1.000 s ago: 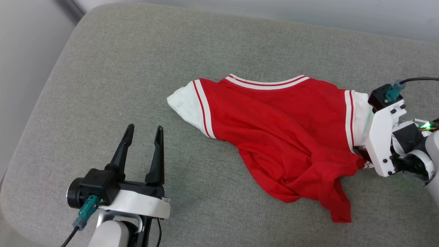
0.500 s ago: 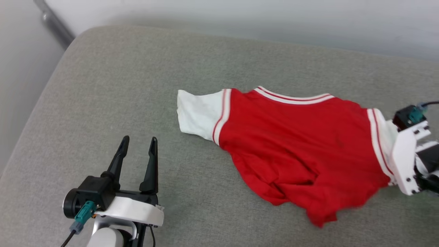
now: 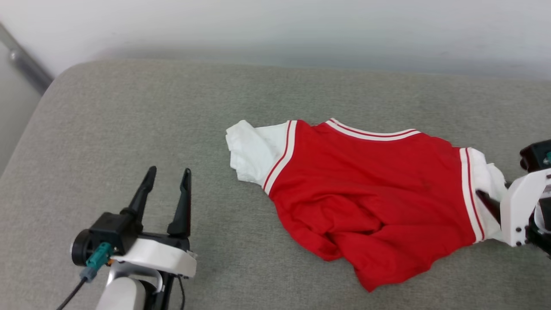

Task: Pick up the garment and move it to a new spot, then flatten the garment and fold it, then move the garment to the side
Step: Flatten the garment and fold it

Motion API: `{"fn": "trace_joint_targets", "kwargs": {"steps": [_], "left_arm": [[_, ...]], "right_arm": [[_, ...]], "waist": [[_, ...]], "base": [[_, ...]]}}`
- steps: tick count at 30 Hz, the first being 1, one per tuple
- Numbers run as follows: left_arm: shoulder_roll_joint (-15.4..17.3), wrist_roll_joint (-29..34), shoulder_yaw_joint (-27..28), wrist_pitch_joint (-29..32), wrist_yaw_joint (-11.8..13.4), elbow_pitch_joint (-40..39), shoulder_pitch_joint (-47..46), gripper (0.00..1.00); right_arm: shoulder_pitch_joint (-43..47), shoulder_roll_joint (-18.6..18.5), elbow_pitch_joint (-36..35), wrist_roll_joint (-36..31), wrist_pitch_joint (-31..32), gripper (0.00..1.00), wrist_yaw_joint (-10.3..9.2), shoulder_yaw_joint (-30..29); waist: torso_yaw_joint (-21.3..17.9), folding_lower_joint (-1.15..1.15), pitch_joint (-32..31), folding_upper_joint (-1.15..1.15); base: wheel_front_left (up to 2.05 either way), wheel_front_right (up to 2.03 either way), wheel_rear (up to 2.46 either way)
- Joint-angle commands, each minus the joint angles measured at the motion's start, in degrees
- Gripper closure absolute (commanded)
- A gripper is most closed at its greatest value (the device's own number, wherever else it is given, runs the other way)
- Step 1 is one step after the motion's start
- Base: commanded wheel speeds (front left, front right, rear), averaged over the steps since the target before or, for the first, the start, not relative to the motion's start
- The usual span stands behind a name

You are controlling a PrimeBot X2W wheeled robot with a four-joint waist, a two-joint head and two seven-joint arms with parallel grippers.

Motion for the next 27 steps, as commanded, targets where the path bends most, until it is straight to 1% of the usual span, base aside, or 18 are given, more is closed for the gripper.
{"fn": "trace_joint_targets", "kwargs": {"steps": [1,4,6,8,10,14,16,19,21,24,27], "left_arm": [[0.53,-0.14,-0.01,0.22,-0.27,0.27,-0.79,0.00],[2.14,-0.94,0.39,1.24,-0.74,0.18,-2.51,0.00],[3.13,-1.99,0.77,2.41,-0.97,-0.23,-3.72,0.00],[4.57,-2.99,0.75,4.43,-1.32,-0.67,-5.50,0.00],[6.24,-4.09,0.29,7.76,-1.71,-0.61,-7.40,0.00],[10.97,-7.85,-2.42,18.08,-2.20,0.57,-12.30,0.00],[14.26,-10.34,-3.48,23.74,-2.27,1.18,-15.16,0.00],[19.26,-14.96,-6.54,32.98,-2.31,2.28,-19.22,0.00],[22.66,-17.71,-8.41,38.80,-2.32,3.21,-21.92,0.00],[26.68,-21.83,-10.81,47.28,-2.33,4.74,-25.37,0.00],[30.19,-25.11,-12.38,55.26,-2.34,6.43,-28.07,0.00]], "right_arm": [[0.62,0.62,-0.94,-0.33,-1.55,0.00,-0.04,-0.74],[2.09,2.14,-4.67,-0.53,-7.32,0.00,-0.04,-4.20],[3.48,3.10,-8.58,-1.18,-11.25,0.00,-0.04,-5.93],[5.31,4.62,-12.69,-1.49,-15.15,0.00,-0.04,-8.64],[7.72,6.83,-16.68,-2.10,-18.87,0.00,-0.04,-11.53],[13.08,12.61,-24.68,-3.81,-24.07,0.00,-0.04,-16.64],[15.23,15.89,-28.94,-4.82,-25.88,0.00,-0.04,-18.32],[18.04,19.83,-34.30,-7.22,-28.23,0.00,-0.04,-19.62],[19.29,21.68,-36.96,-9.30,-29.49,0.00,-0.04,-20.10],[20.45,24.27,-39.34,-11.13,-30.75,0.00,-0.04,-20.44],[20.59,25.08,-39.44,-11.99,-31.20,0.00,-0.04,-20.22]], "waist": [[-1.04,0.00,-0.66,0.00],[-2.94,0.00,-1.34,0.00],[-4.36,0.00,-1.41,0.00],[-5.82,0.00,-1.16,0.00],[-7.17,0.00,-0.90,0.00],[-9.94,0.00,-0.19,0.00],[-11.70,0.00,0.76,0.00],[-14.06,0.00,2.34,0.00],[-15.39,0.00,3.55,0.00],[-17.17,0.00,5.35,0.00],[-18.70,0.00,6.88,0.00]], "base": [[0.00,0.00,0.00],[0.00,0.00,0.00],[0.00,0.00,0.00],[0.00,0.00,0.00],[0.00,0.00,0.00],[0.00,0.00,0.00],[0.00,0.00,0.00],[0.00,0.00,0.00],[0.00,0.00,0.00],[0.00,0.00,0.00],[0.00,0.00,0.00]]}}
